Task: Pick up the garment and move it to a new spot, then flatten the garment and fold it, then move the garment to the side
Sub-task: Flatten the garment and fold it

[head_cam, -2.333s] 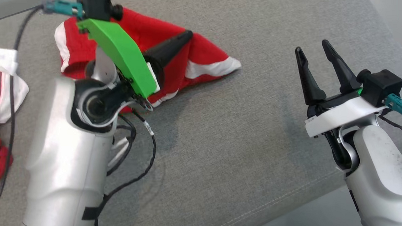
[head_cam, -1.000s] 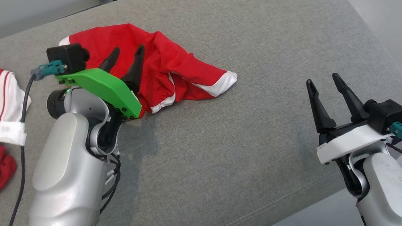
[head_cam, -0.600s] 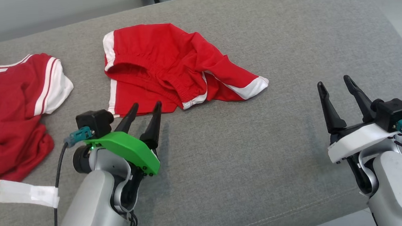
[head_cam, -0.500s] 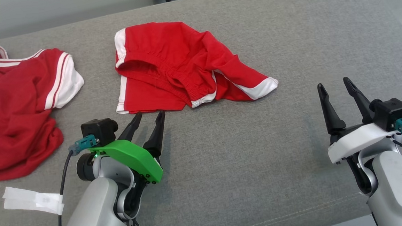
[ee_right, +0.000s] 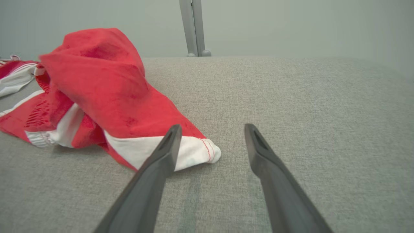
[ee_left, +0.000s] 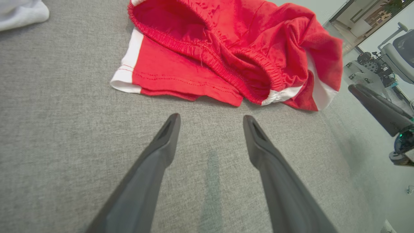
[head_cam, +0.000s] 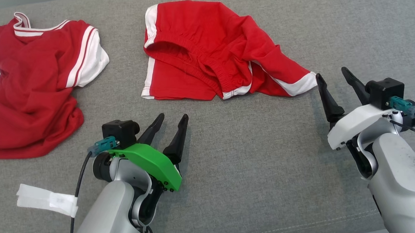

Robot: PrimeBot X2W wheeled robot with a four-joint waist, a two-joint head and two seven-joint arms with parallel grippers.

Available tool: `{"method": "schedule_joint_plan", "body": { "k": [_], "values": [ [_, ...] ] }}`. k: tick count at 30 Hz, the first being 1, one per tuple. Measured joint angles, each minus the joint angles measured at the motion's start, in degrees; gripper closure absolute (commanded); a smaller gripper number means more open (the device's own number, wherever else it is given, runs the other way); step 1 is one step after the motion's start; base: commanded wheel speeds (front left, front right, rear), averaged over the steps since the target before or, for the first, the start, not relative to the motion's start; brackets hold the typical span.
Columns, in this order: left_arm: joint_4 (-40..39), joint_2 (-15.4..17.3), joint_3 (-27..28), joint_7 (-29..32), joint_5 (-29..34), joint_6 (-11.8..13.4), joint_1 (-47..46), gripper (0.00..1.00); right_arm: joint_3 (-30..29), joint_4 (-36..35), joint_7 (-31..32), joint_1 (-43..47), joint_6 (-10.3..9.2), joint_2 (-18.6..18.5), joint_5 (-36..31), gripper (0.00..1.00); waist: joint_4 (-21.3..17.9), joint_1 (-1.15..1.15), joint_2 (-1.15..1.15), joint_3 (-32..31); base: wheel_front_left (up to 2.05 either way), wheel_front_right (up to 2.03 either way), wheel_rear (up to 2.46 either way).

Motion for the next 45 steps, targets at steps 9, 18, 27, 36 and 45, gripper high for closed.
{"method": "schedule_joint_plan", "body": {
  "k": [9,18,27,36,45],
  "values": [
    [-1.0,0.0,-1.1,0.0,0.0,0.0,-0.7,0.0,0.1,4.8,0.0,-1.1,0.0,-0.1,-0.1,0.0,0.5,0.0,0.0,0.6,0.0,0.0,0.0],
    [-3.1,-0.1,-2.3,0.6,0.0,0.0,-1.6,0.0,0.2,8.8,-0.3,-4.3,0.0,-0.4,0.0,0.0,1.2,0.0,0.0,1.8,0.0,0.0,0.0],
    [-5.0,-0.2,-3.2,1.4,0.0,0.1,-3.3,0.0,0.9,12.5,-0.7,-6.9,0.01,-0.1,0.0,0.0,2.2,0.0,0.0,3.7,0.0,0.0,0.0],
    [-4.1,-0.2,-4.8,3.6,-0.5,0.3,-3.6,0.0,2.9,14.7,-1.3,-9.6,0.01,0.4,0.0,0.06,2.0,0.0,0.0,4.5,0.0,0.0,0.0],
    [-4.1,-0.3,-6.6,5.0,-0.5,0.3,-7.1,0.0,4.5,15.3,-1.9,-12.3,0.02,0.9,0.0,0.08,0.6,0.0,0.0,6.3,0.0,0.0,0.0]
  ]
}}
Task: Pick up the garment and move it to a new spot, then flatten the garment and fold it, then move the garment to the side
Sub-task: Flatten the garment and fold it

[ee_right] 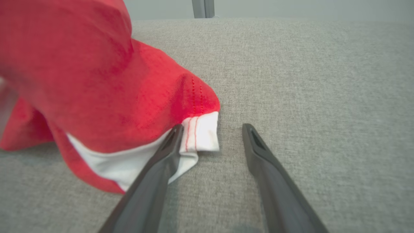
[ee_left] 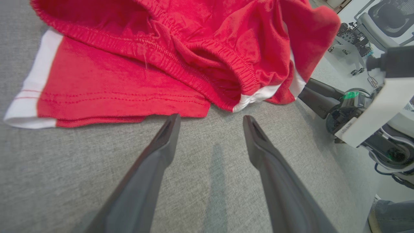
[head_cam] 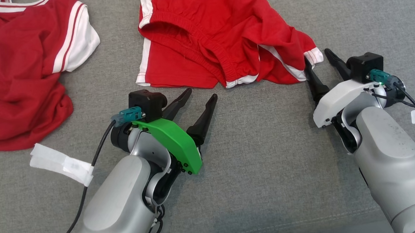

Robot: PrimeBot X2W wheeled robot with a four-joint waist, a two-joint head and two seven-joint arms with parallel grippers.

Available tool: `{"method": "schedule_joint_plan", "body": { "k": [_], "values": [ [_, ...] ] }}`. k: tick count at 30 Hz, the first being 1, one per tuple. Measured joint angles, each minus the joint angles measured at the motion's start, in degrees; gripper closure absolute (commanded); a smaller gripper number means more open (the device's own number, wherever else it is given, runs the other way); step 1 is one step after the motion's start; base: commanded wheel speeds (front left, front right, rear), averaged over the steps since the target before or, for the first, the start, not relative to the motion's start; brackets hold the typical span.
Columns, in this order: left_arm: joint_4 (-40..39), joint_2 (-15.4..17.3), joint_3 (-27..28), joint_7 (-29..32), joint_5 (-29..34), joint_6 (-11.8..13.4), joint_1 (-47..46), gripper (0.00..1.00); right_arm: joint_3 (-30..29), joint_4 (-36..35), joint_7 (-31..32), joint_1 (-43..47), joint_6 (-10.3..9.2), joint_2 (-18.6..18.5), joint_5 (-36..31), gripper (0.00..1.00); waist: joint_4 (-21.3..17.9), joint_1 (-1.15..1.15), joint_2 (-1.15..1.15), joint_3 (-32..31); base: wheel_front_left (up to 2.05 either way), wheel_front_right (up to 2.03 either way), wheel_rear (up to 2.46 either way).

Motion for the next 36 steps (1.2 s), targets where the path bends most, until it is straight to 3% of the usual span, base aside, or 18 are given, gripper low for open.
{"method": "schedule_joint_plan", "body": {
  "k": [21,36],
  "values": [
    [0.7,0.0,-6.2,-1.2,-1.6,0.5,-4.9,0.0,1.9,1.5,-1.4,-3.4,0.47,1.1,1.2,0.27,-2.5,0.0,0.0,2.9,0.0,0.0,0.0],
    [4.6,0.0,-7.6,-3.1,-2.0,2.1,-8.7,0.0,2.4,0.5,-1.5,-3.8,0.48,1.8,2.2,0.25,-3.9,0.0,0.0,3.9,0.0,0.0,0.0]
  ]
}}
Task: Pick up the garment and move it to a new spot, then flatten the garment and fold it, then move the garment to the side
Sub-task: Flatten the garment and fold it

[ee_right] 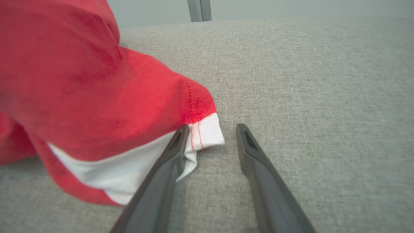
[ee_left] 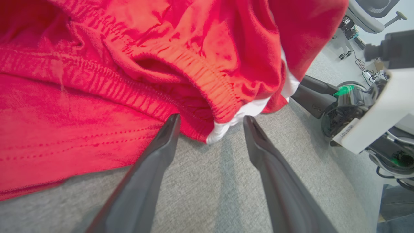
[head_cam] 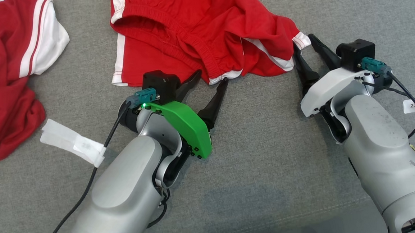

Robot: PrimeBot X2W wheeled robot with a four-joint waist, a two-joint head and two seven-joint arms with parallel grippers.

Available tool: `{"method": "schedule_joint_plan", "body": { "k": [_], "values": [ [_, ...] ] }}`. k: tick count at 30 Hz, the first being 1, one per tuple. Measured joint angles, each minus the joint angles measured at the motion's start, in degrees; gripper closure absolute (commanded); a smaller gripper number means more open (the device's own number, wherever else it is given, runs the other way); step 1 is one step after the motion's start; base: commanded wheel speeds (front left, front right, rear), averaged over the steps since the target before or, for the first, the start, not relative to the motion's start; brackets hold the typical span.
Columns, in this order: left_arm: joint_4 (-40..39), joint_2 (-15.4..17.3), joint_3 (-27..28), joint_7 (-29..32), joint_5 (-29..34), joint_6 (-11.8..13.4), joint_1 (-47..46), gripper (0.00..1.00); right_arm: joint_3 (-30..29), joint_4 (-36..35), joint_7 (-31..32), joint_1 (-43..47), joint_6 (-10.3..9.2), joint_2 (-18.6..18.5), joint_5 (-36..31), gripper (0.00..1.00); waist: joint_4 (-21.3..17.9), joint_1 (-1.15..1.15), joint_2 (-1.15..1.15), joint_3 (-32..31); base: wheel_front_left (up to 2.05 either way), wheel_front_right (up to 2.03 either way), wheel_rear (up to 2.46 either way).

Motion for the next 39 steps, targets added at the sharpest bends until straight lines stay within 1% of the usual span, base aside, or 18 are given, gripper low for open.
{"method": "schedule_joint_plan", "body": {
  "k": [3,4,6,10,14,16,17,18,19,20,22,27,28,29,30,31,35,39],
  "values": [
    [0.2,0.0,-0.6,-0.1,-0.5,0.0,-0.1,0.02,0.0,-0.2,0.0,0.0,0.0,0.1,0.2,0.25,-0.2,0.0,0.0,0.2,0.0,0.0,0.0],
    [0.3,0.0,-0.9,-0.5,-0.7,0.0,-0.1,0.12,-0.1,-0.3,0.0,0.0,0.0,0.1,0.3,0.23,-0.2,0.0,0.0,0.2,0.0,0.0,0.0],
    [0.5,0.0,-1.4,-0.6,-1.0,0.0,-0.2,0.22,-0.2,-0.4,0.0,0.0,0.0,0.1,0.4,0.22,-0.3,0.0,0.0,0.3,0.0,0.0,0.0],
    [1.1,0.0,-2.0,-1.3,-1.7,0.0,-0.4,0.25,-0.2,-0.5,0.0,0.0,0.0,0.1,0.4,0.24,-0.3,0.0,0.0,0.3,0.0,0.0,0.0],
    [1.9,0.0,-2.7,-1.7,-2.0,0.0,-1.4,0.49,-0.2,-0.6,0.0,0.0,0.0,0.1,0.5,0.25,-0.3,0.0,0.0,0.3,0.0,0.0,0.0],
    [2.0,0.0,-2.9,-1.8,-2.0,0.0,-1.6,0.58,-0.2,-0.6,0.0,0.0,0.0,0.1,0.5,0.29,-0.3,0.0,0.0,0.3,0.0,0.0,0.0],
    [2.1,0.0,-3.1,-1.8,-2.0,0.0,-1.7,0.77,-0.2,-0.6,0.0,0.0,0.0,0.1,0.5,0.35,-0.3,0.0,0.0,0.3,0.0,0.0,0.0],
    [2.1,0.0,-3.4,-1.8,-2.0,0.0,-1.9,0.95,-0.2,-0.6,0.0,0.0,0.0,0.1,0.5,0.44,-0.3,0.0,0.0,0.3,0.0,0.0,0.0],
    [2.2,0.0,-3.6,-1.9,-2.1,0.0,-2.0,1.0,-0.2,-0.7,0.0,0.0,0.0,0.1,0.5,0.52,-0.3,0.0,0.0,0.3,0.0,0.0,0.0],
    [2.3,0.0,-3.7,-2.1,-2.3,0.0,-2.1,1.0,-0.2,-0.7,0.0,0.0,0.0,0.1,0.5,0.57,-0.3,0.0,0.0,0.3,0.0,0.0,0.0],
    [2.4,0.0,-3.8,-2.4,-3.2,0.0,-2.4,1.0,-0.1,-0.7,0.0,0.0,0.0,0.0,0.5,0.61,-0.3,0.0,0.0,0.3,0.0,0.0,0.0],
    [3.0,0.0,-4.2,-2.6,-4.0,0.0,-3.4,1.0,0.0,-0.8,0.0,0.0,0.0,-0.1,0.5,0.65,-0.2,0.0,0.0,0.2,0.0,0.0,0.0],
    [3.1,0.0,-4.2,-3.0,-4.1,0.0,-3.6,1.0,0.1,-0.8,0.0,0.1,0.0,-0.2,0.5,0.77,-0.1,0.0,0.0,0.1,0.0,0.0,0.0],
    [3.2,0.0,-4.2,-3.1,-4.3,0.0,-3.7,1.0,0.1,-0.8,0.0,0.1,0.0,-0.2,0.5,0.84,-0.1,0.0,0.0,0.1,0.0,0.0,0.0],
    [3.3,0.0,-4.0,-3.3,-4.8,0.0,-3.7,1.0,0.1,-0.9,0.0,0.2,0.0,-0.2,0.5,0.95,-0.1,0.0,0.0,0.0,0.0,0.0,0.0],
    [3.3,0.0,-4.0,-3.6,-5.3,-0.1,-3.7,1.0,0.0,-1.2,0.0,0.4,0.0,-0.3,0.5,1.0,0.0,0.0,0.0,-0.2,0.0,0.0,0.0],
    [3.3,0.0,-3.0,-4.1,-7.3,-0.2,-3.8,1.0,0.1,-3.1,0.2,1.8,-0.02,-1.3,1.2,1.0,0.4,0.0,0.0,-1.0,0.0,0.0,0.0],
    [2.1,0.0,-0.4,-4.6,-8.1,-0.8,-3.8,1.0,0.4,-6.5,0.2,2.9,-0.03,-1.3,4.8,1.0,1.0,0.0,0.0,-2.2,0.0,0.0,0.0]
  ]
}}
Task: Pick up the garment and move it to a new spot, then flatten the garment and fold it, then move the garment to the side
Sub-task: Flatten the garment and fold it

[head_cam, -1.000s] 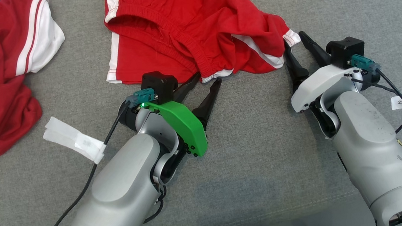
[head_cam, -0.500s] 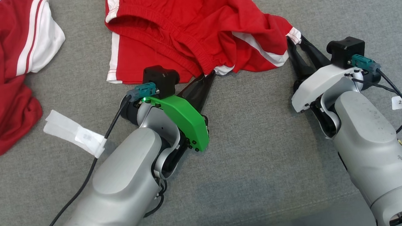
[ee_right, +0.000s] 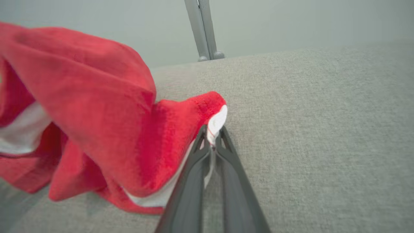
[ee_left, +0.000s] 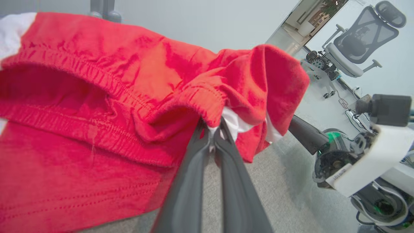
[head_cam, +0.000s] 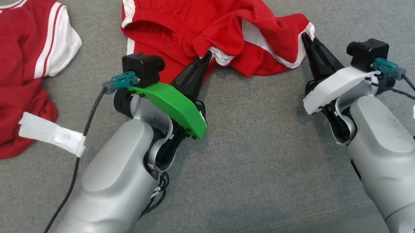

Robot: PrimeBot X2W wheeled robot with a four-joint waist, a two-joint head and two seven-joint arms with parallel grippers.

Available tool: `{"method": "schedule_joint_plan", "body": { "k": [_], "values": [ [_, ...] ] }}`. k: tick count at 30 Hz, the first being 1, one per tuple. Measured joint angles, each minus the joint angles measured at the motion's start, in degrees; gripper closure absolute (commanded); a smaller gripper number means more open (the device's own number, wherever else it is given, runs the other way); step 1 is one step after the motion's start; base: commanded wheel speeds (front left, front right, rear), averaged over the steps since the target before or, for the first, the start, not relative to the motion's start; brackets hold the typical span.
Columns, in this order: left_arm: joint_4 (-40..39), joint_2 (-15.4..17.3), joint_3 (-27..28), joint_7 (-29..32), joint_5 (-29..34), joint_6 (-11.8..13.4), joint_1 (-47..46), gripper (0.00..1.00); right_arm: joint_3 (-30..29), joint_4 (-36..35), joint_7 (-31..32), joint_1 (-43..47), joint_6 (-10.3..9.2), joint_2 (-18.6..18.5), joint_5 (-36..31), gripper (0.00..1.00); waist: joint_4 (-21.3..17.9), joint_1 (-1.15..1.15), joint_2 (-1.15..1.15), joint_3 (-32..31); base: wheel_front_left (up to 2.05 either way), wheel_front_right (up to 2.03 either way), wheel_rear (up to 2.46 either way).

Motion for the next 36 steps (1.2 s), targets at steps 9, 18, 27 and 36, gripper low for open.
{"method": "schedule_joint_plan", "body": {
  "k": [9,18,27,36],
  "values": [
    [-6.6,8.7,7.5,4.0,-4.2,-1.6,-5.8,1.0,6.9,-12.3,0.3,-2.8,-0.02,1.2,19.0,1.0,0.4,0.0,0.0,-4.2,0.0,0.0,0.0],
    [-16.1,15.6,13.4,12.8,-11.0,-1.7,-10.9,1.0,0.7,-25.8,5.7,-7.7,-0.03,-2.7,32.8,1.0,-0.4,0.0,0.0,-10.3,0.0,0.0,0.0],
    [-32.5,20.1,15.5,25.4,-23.5,-0.7,-10.2,1.0,-4.4,-46.7,12.4,-0.9,-0.04,-5.9,42.9,1.0,-1.4,-0.01,0.0,-16.9,0.0,0.0,0.0],
    [-44.5,25.1,23.4,34.2,-32.7,8.7,-10.2,1.0,-12.9,-59.4,22.6,7.2,-11.6,-9.1,52.0,1.0,-4.3,-0.01,0.0,-17.1,0.0,0.0,0.0]
  ]
}}
